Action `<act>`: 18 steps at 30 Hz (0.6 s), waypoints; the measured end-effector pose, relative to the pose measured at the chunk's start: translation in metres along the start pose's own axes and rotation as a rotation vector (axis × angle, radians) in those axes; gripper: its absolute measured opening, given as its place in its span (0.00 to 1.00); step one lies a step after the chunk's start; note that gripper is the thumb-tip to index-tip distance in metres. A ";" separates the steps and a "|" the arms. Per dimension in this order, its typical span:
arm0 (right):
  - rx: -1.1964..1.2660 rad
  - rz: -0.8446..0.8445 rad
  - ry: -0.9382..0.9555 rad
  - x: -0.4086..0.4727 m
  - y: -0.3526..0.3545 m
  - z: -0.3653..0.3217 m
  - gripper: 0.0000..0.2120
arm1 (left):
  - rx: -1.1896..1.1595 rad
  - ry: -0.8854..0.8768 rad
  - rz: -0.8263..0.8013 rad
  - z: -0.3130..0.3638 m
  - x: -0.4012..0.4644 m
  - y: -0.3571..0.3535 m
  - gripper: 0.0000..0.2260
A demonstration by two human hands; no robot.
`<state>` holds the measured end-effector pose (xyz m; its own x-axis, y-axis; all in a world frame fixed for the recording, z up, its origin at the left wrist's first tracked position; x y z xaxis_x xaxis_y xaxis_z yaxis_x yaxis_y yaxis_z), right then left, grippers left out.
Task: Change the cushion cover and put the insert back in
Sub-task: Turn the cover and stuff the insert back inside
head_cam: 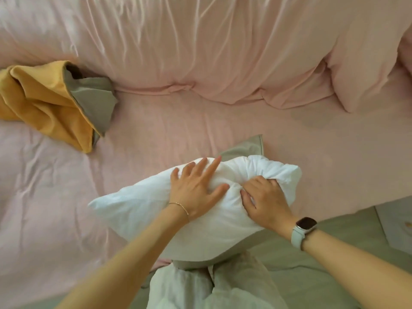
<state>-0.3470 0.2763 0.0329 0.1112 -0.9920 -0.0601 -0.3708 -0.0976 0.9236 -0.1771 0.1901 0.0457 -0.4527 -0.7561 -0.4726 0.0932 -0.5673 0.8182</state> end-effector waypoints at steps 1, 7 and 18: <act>0.041 -0.044 -0.059 -0.005 0.004 0.007 0.18 | 0.024 -0.045 -0.020 0.009 -0.006 -0.012 0.34; -0.060 -0.055 -0.388 0.038 0.045 0.054 0.13 | -0.017 -0.232 0.128 0.043 -0.035 -0.065 0.22; 0.245 0.167 -0.176 -0.026 -0.007 0.011 0.20 | -0.422 -0.162 0.287 0.022 -0.054 -0.060 0.12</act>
<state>-0.3580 0.3019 0.0241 -0.1228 -0.9924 0.0003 -0.5836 0.0724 0.8088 -0.1777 0.2718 0.0294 -0.4847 -0.8590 -0.1650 0.5669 -0.4522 0.6886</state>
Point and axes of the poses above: each hand's wrist, its own x-axis towards the middle knuckle, its own y-axis out of the back of the hand, z = x × y, the point moved 1 cm from there along x, towards the middle knuckle, and after that the axes turned 5 degrees about y, right-handed, at the moved point
